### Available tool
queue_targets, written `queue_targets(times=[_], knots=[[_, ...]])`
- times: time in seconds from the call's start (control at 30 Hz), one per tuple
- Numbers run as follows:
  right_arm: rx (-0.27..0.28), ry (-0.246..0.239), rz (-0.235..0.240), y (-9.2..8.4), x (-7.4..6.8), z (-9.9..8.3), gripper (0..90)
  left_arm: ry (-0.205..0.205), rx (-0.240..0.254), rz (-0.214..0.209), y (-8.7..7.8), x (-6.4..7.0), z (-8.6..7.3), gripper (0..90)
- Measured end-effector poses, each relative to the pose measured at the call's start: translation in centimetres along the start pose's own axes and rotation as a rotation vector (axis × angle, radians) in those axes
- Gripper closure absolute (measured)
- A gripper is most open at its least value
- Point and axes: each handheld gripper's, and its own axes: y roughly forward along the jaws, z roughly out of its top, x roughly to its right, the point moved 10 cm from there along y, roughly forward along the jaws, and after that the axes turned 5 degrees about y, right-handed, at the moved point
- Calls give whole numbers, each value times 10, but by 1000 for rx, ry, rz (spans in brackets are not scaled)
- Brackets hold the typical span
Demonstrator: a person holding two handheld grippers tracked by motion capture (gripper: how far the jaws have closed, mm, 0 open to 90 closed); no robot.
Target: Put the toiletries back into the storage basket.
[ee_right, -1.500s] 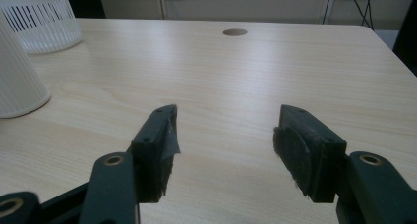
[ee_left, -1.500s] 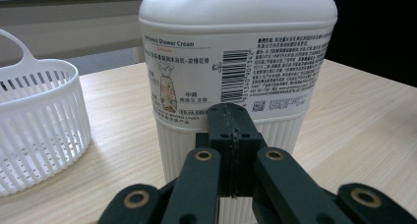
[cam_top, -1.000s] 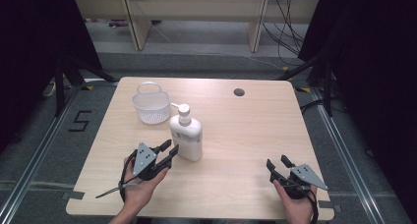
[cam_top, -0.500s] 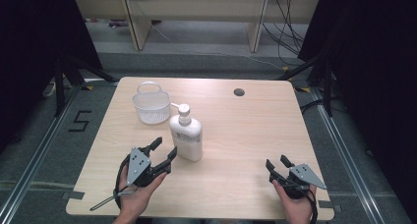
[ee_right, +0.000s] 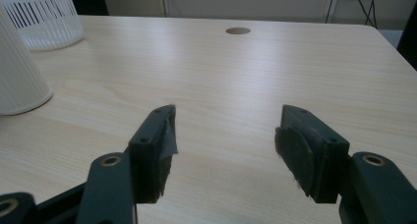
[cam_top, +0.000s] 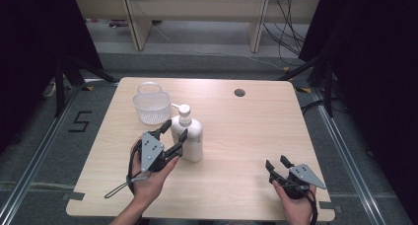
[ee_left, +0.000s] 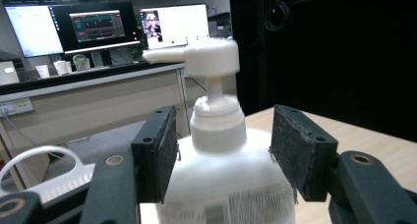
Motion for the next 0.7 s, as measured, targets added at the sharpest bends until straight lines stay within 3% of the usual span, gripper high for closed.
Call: queue_targets(times=[0.07, 0.13, 0.27, 0.3, 0.37, 0.43, 0.53, 0.6, 0.7], knots=[[3, 30, 16, 1, -3, -1, 400, -17, -8, 18, 7, 1, 1, 435], [9, 15, 9, 2, -1, 0, 400, -9, -5, 38, 12, -1, 4, 439], [4, 7, 14, 2, -1, 0, 399, -40, -11, 51, 19, 1, 7, 451], [-1, 44, 15, 1, -4, -1, 399, -40, -11, 54, 21, 2, 8, 451], [8, 2, 12, 1, -1, 1, 398, -42, -12, 67, 24, 1, 10, 461], [8, 20, 17, 2, -2, 0, 397, -43, -14, 90, 27, -3, 12, 467], [13, -2, 10, 2, 0, 1, 397, -41, -16, 90, 28, -4, 15, 484], [-5, 46, 20, 1, -5, -1, 397, -50, -18, 88, 30, -2, 15, 491], [-5, 44, 16, 1, -4, -1, 396, -59, -30, 91, 34, -4, 14, 508]])
